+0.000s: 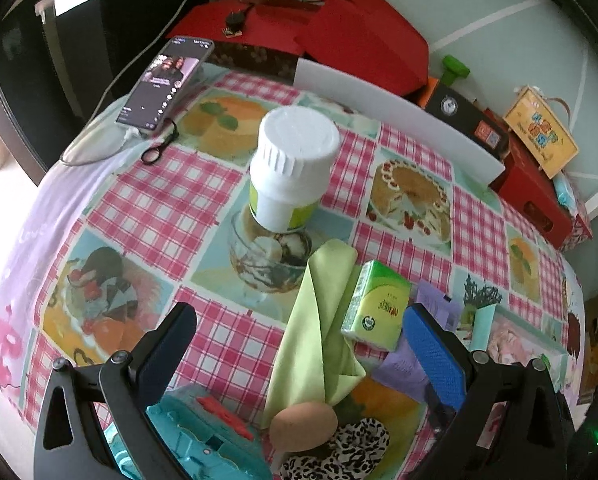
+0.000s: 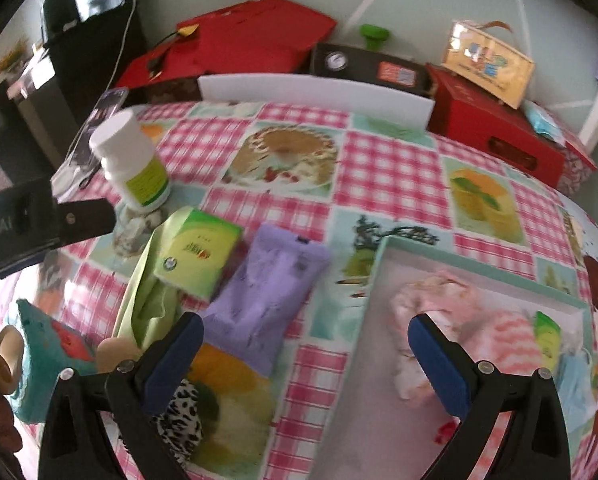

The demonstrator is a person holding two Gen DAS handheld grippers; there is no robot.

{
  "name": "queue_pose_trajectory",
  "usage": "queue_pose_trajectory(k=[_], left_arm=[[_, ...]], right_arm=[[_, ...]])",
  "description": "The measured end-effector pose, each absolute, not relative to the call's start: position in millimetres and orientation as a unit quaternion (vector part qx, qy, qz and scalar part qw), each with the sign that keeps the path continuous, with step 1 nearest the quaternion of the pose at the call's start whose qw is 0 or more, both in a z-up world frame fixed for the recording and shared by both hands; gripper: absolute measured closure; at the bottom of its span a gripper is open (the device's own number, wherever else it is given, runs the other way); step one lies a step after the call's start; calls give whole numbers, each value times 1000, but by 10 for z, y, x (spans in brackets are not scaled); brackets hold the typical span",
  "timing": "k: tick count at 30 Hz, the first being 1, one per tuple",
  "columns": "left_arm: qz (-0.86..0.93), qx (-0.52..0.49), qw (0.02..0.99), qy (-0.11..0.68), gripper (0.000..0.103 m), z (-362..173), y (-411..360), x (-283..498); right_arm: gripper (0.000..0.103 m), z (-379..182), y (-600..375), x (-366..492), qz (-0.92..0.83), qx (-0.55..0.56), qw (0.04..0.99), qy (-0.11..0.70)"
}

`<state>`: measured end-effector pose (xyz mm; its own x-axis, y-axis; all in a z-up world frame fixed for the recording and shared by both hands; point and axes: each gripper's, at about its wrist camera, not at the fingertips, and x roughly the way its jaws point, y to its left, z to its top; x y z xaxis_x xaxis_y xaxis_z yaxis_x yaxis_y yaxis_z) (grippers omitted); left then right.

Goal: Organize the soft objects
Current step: 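Reach the left tool to the light green cloth while the right tool reaches the purple packet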

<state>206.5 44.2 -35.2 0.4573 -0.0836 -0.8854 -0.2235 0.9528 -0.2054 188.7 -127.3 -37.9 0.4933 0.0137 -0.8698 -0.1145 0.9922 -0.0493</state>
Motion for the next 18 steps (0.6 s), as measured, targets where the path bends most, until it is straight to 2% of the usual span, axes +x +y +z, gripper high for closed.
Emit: queue_pose_trajectory(k=[9,18], left_arm=[[40,-142,830,538,0,-447,431,2119],[45,-153,822,547,0,-519,486,2131]], right_arm=[[0,-568,-1131,1989,62,-50,846,527],[0,-570,-1085,2036,63,-57,851,518]])
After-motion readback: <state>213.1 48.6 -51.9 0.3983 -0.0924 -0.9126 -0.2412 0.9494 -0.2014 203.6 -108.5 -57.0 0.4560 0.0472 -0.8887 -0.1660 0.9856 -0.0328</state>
